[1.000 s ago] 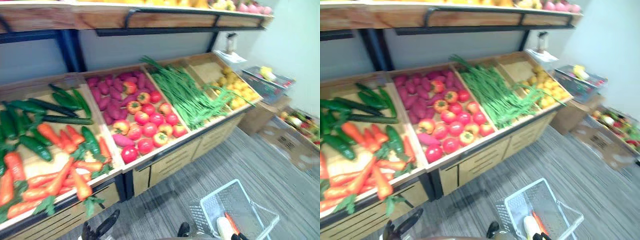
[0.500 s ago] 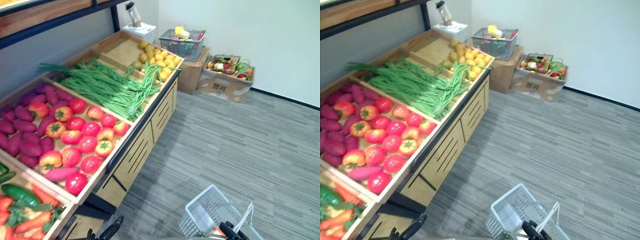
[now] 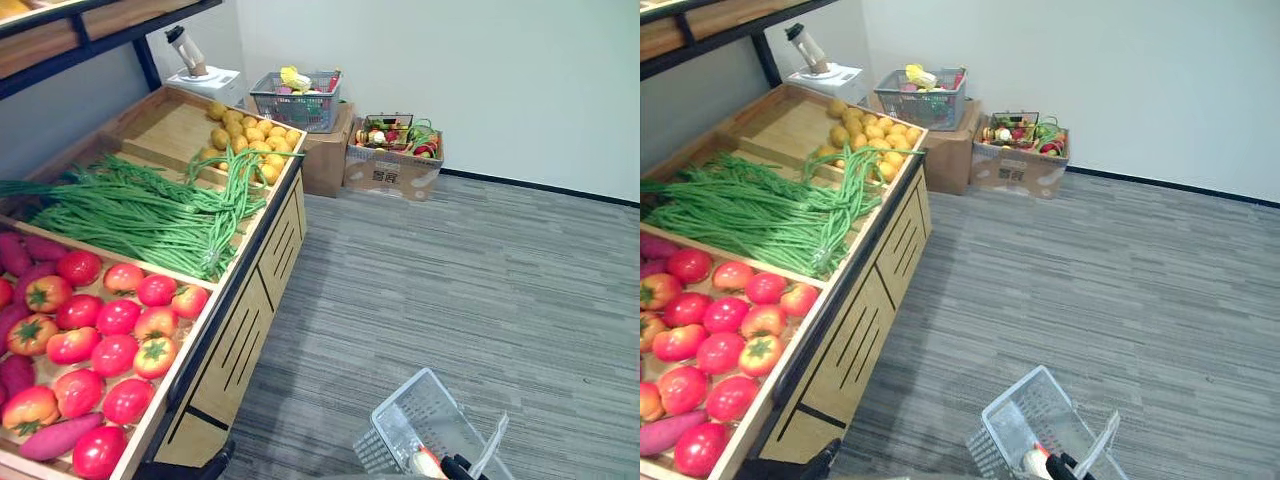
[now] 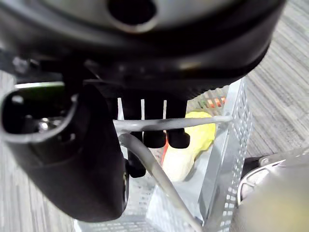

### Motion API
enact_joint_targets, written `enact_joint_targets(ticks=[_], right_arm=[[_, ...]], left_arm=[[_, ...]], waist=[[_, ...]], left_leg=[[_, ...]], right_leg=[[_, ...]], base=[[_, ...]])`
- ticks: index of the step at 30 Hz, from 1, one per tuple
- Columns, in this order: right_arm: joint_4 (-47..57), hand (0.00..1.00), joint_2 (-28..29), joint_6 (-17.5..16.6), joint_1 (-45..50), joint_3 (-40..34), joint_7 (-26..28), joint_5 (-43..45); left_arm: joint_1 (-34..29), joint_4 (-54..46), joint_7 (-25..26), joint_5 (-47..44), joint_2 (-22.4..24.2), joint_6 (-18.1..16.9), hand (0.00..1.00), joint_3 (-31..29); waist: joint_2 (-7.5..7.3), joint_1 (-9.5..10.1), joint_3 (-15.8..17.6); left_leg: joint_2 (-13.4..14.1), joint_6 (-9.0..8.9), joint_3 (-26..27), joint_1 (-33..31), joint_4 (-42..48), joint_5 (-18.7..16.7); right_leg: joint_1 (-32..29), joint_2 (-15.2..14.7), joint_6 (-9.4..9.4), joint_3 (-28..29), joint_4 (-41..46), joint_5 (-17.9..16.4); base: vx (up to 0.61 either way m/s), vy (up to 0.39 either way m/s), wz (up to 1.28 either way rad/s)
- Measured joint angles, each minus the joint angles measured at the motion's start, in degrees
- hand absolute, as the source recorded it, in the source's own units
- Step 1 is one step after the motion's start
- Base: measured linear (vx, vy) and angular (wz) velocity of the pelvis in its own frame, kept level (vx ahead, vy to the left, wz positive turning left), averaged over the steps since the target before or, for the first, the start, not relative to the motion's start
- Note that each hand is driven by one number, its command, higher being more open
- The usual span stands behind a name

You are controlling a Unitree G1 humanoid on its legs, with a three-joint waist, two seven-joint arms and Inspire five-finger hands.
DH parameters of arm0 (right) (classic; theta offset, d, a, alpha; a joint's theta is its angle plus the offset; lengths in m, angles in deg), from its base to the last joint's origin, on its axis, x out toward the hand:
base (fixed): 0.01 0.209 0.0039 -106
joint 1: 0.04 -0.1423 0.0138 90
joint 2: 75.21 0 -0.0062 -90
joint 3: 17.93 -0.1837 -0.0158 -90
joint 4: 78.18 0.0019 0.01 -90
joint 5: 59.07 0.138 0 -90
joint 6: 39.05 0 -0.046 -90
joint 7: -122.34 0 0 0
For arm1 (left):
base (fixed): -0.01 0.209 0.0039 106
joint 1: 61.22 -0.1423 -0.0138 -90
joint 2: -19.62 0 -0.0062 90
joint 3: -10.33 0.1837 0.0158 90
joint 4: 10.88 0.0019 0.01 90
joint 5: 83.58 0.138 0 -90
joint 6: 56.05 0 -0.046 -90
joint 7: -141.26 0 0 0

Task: Pick vegetable in the basket

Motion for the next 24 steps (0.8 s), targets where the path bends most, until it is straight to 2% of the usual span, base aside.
enact_joint_targets(ticks=[1, 2, 3, 4, 5, 6, 7, 8, 9, 11, 15, 18, 21, 24], right_arm=[[-0.02, 0.0, -0.21, 0.0, -0.05, 0.07, 0.0, -0.01], [0.63, 0.0, -0.49, 0.09, 0.06, 0.0, 0.26, 0.14], [0.81, 0.0, -0.72, 0.08, -0.06, 0.09, 0.2, 0.1], [0.9, 0.0, -1.12, 0.08, -0.32, 0.41, 0.18, 0.01], [0.89, 0.0, -2.02, 0.07, -0.44, 1.34, 0.18, -0.01], [0.96, 0.0, -2.35, 0.01, -0.23, 2.32, 0.27, -0.08], [0.99, 0.0, -2.28, -0.03, -0.04, 2.4, 0.27, -0.08], [1.96, 0.0, -2.68, -0.33, 0.64, 2.18, 0.21, -0.03], [2.12, 0.0, -2.9, -0.4, 1.03, 2.43, 0.21, -0.12], [2.11, 0.0, -2.43, -0.39, 1.1, 3.37, 0.2, -0.13], [2.25, 0.0, -2.48, -0.72, 1.12, 5.75, 0.27, -0.4], [2.11, 0.0, -3.92, -1.07, 1.17, 6.21, 0.37, -0.83], [1.52, 0.0, -4.93, -0.72, 1.14, 6.36, 1.12, -1.44], [-0.08, 0.0, -5.19, -0.35, 1.03, 6.38, 1.63, -1.44]], left_arm=[[-0.04, -0.06, 0.11, -0.02, 0.18, -0.03, 1.0, 0.29], [-0.56, -0.41, 0.18, -0.35, 1.03, -0.03, 1.0, 0.56], [-0.58, -0.35, 0.13, -1.04, 0.86, -0.09, 1.0, 0.88], [-0.61, -0.36, 0.11, -1.23, 0.85, -0.16, 1.0, 1.99], [-1.22, -0.93, 0.13, -1.2, 0.86, -0.62, 1.0, 3.31], [-1.74, -1.52, 0.13, -1.24, 0.77, -0.8, 1.0, 4.56], [-1.78, -1.62, 0.14, -1.22, 0.74, -0.97, 1.0, 5.18], [-1.73, -1.69, 0.07, -1.18, 0.7, -1.22, 1.0, 7.09], [-1.28, -1.82, -0.37, -1.13, 0.56, -1.26, 1.0, 8.11], [-0.68, -2.88, -0.65, -0.89, -0.72, -1.55, 1.0, 11.02], [-0.73, -2.35, -1.3, 0.58, -2.57, -1.33, 1.0, 14.77], [-0.75, -1.98, -2.64, 3.9, -2.96, -0.95, 1.0, 18.89], [-0.62, -0.68, -3.5, 5.33, -2.9, -0.64, 1.0, 20.57], [-0.42, 0.93, -3.54, 5.67, -3.03, -0.6, 1.0, 20.71]], waist=[[0.88, 0.0, 0.48], [1.88, 0.02, 0.59], [2.16, 0.4, 0.71], [2.51, 0.66, 0.79], [2.73, 0.93, 0.92], [2.8, 1.03, 0.96], [3.07, 1.03, 0.95], [4.65, 1.13, 0.59], [5.08, 1.07, 0.08], [3.46, 1.01, -0.25], [2.54, 0.87, -1.84], [4.42, 0.58, -2.96], [6.06, 0.57, -4.0], [6.05, 0.68, -4.11]], left_leg=[[1.14, 0.04, -3.27, -0.21, 2.93, 0.03], [3.51, 0.97, -8.81, -2.24, 9.51, 0.88], [3.59, 0.65, -12.62, -4.2, 11.64, 0.12], [0.21, -1.67, -21.73, -5.93, 10.0, -2.82], [-5.02, -3.62, -32.93, -7.35, 6.47, -5.49], [-9.55, -4.6, -42.04, -7.6, 1.55, -6.3], [-10.94, -4.62, -45.5, -7.49, -1.58, -5.85], [-12.31, -4.66, -51.2, -7.74, -8.28, 0.65], [-12.7, -6.47, -53.4, -6.99, -9.56, -1.49], [-14.22, -5.78, -52.87, -6.86, -12.94, -0.92], [-15.54, -4.98, -49.92, -4.42, -20.14, 2.09], [-15.26, -5.23, -49.68, -2.46, -24.33, 4.05], [-14.17, -5.64, -49.68, -1.8, -25.48, 4.48], [-12.98, -6.15, -49.71, -0.14, -26.67, 5.05]], right_leg=[[0.5, 0.41, -0.2, 1.43, -0.16, 0.07], [0.39, 0.8, -0.71, 4.48, -0.11, 0.19], [0.62, 0.43, -0.9, 5.99, 0.0, 0.18], [0.11, -0.6, -0.92, 8.42, 0.61, 0.19], [-0.56, -1.83, -0.91, 11.5, 1.24, 0.19], [-0.74, -2.56, -0.83, 14.09, 1.64, 0.22], [-0.84, -2.53, -0.69, 14.9, 1.94, 0.2], [-1.81, -1.3, 0.48, 16.36, 2.3, -0.18], [-2.71, -1.06, 1.67, 17.74, 2.16, -0.58], [-5.19, -2.47, 2.16, 19.14, 2.59, -0.46], [-7.62, -3.65, 2.8, 21.71, 2.39, 0.0], [-7.6, -3.04, 2.7, 21.83, 2.21, 0.17], [-7.47, -1.88, 2.24, 21.68, 2.2, 0.49], [-6.36, -0.63, 1.75, 21.42, 2.21, 0.81]], base=[[0.06, -0.061, -0.91], [0.08, -0.025, -0.97], [0.07, 0.016, -1.1], [0.06, 0.097, -1.22], [0.05, 0.18, -1.46], [0.05, 0.196, -1.27], [0.07, 0.203, -1.02], [0.13, 0.223, -0.72], [0.13, 0.222, -0.57], [0.09, 0.18, -0.37], [0.04, 0.06, -0.3], [0.02, -0.036, -0.04], [0.01, -0.067, -0.02], [-0.01, -0.075, -0.01]])
